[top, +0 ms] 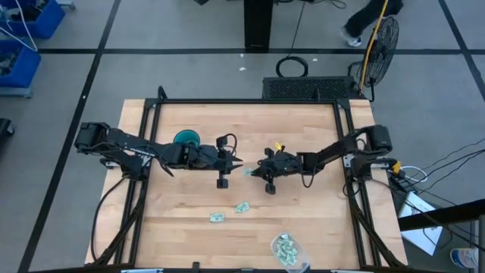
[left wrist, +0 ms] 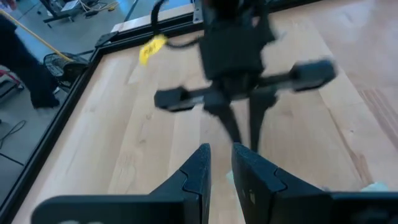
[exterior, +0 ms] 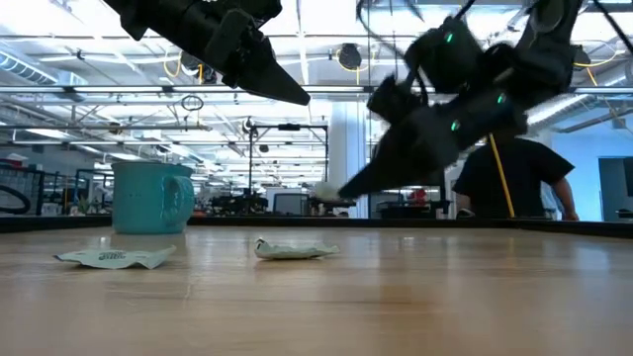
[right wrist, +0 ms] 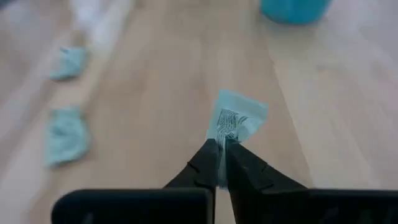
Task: Pick and place Stevia / Truvia into bins
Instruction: Put the green stevia packet into the transparent container
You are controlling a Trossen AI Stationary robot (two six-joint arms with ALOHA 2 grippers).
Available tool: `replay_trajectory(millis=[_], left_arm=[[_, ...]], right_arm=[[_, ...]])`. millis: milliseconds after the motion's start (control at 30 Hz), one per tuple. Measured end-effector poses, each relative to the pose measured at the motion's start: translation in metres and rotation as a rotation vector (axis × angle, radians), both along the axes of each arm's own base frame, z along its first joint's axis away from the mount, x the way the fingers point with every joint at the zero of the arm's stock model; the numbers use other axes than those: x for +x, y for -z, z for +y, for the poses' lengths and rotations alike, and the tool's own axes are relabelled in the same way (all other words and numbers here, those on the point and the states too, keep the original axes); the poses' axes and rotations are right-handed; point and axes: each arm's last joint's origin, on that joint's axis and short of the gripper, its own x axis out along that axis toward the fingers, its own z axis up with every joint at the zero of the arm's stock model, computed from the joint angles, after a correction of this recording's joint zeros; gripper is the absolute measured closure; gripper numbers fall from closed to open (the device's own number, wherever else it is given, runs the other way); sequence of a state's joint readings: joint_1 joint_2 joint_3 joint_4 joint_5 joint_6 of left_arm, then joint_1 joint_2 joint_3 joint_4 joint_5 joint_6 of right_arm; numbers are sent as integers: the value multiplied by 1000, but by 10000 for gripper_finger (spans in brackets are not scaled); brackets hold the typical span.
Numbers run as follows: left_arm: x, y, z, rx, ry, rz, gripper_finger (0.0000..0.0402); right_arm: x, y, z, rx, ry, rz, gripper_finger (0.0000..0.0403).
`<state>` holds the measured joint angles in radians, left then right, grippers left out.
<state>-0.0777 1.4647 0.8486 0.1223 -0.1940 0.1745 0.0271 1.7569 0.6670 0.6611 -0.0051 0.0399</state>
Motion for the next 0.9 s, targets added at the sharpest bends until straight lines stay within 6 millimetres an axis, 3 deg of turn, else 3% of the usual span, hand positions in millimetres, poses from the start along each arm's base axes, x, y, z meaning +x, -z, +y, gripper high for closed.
replay_trajectory(millis=[200, 367, 533, 733, 900], left_arm=[[0, 0, 0, -2, -1, 0, 330], [0, 0, 0, -2, -1, 0, 330], [0, 0, 1, 7, -19, 0, 330], [0, -1, 1, 4, -53, -13, 330], [0, -1, 1, -50, -83, -24, 330]], right_arm=[[-23, -44, 40, 29, -158, 10, 385], [-58, -74, 103, 176, -347, 12, 384], [-90, -97, 164, 230, -397, -141, 383], [-124, -85, 207, 66, -463, -148, 383], [-129, -59, 225, 200, -472, -19, 383]])
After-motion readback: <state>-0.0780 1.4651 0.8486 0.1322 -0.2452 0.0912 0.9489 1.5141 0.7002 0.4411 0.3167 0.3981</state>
